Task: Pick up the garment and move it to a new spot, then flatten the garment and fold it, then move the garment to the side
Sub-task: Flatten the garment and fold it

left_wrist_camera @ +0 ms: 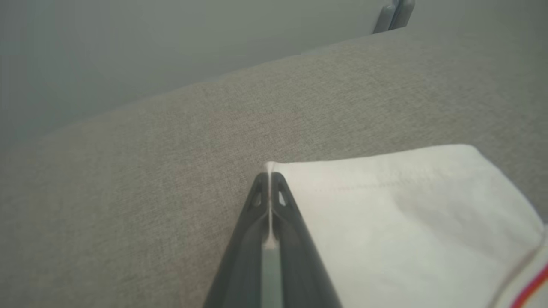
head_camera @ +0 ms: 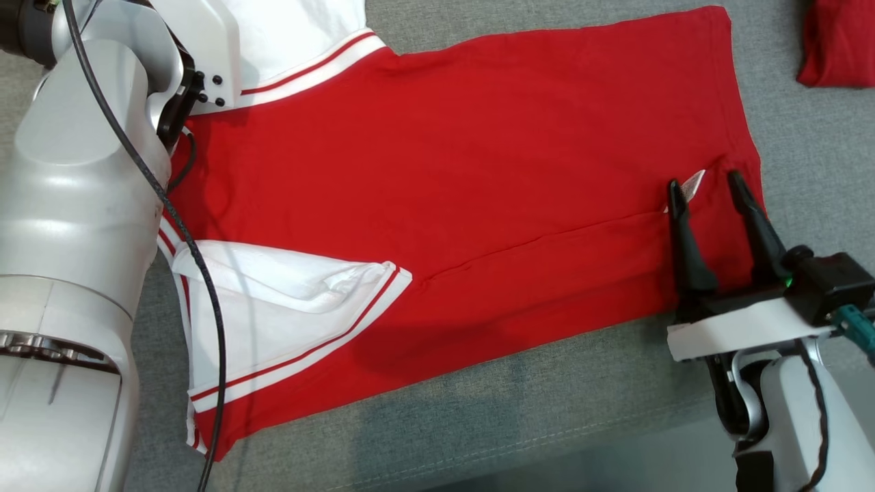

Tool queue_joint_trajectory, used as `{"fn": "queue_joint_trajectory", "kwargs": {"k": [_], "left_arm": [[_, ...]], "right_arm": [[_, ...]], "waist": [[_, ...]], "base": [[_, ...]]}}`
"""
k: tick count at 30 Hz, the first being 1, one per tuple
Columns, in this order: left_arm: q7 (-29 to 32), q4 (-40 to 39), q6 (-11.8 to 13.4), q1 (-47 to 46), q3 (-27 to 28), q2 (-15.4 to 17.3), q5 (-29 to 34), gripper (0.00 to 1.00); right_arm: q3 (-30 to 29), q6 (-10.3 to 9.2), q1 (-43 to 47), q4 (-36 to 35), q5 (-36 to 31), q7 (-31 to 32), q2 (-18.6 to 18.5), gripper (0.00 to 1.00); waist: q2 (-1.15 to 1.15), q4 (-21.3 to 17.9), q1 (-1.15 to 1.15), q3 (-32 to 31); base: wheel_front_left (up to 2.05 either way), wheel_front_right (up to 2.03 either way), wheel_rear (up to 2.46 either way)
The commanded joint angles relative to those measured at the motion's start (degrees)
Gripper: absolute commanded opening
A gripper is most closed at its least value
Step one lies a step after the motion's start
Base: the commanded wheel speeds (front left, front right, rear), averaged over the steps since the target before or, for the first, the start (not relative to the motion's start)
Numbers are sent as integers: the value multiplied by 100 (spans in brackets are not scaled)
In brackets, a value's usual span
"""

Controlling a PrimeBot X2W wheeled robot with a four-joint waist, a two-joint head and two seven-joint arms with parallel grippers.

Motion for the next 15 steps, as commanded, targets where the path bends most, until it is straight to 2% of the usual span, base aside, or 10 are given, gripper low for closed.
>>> {"fn": "queue_joint_trajectory", "kwargs": {"k": [1,3,7,8,12,15], "left_arm": [[-90,-164,-49,-217,92,152,-106,0],[-108,-207,-68,-250,87,151,-181,0],[-109,-355,-86,-334,64,141,-370,0],[-109,-355,-86,-334,64,141,-370,0],[-45,-660,-89,-366,-100,141,-618,0],[10,-904,-90,-325,-271,189,-805,0]], "right_arm": [[53,0,-138,-24,239,-68,-43,100],[176,0,-371,181,683,-37,-81,100],[400,0,-931,380,1575,560,-615,100],[400,0,-931,380,1575,560,-615,100],[447,0,-1454,556,1935,1331,-1207,100],[416,0,-1836,769,1936,1805,-1461,100]], "waist": [[0,53,0,-16],[0,109,0,-28],[0,242,0,2],[0,242,0,2],[0,365,0,70],[0,441,0,88]], "base": [[0,0,0],[0,0,0],[0,0,0],[0,0,0],[0,0,0],[0,0,0]]}}
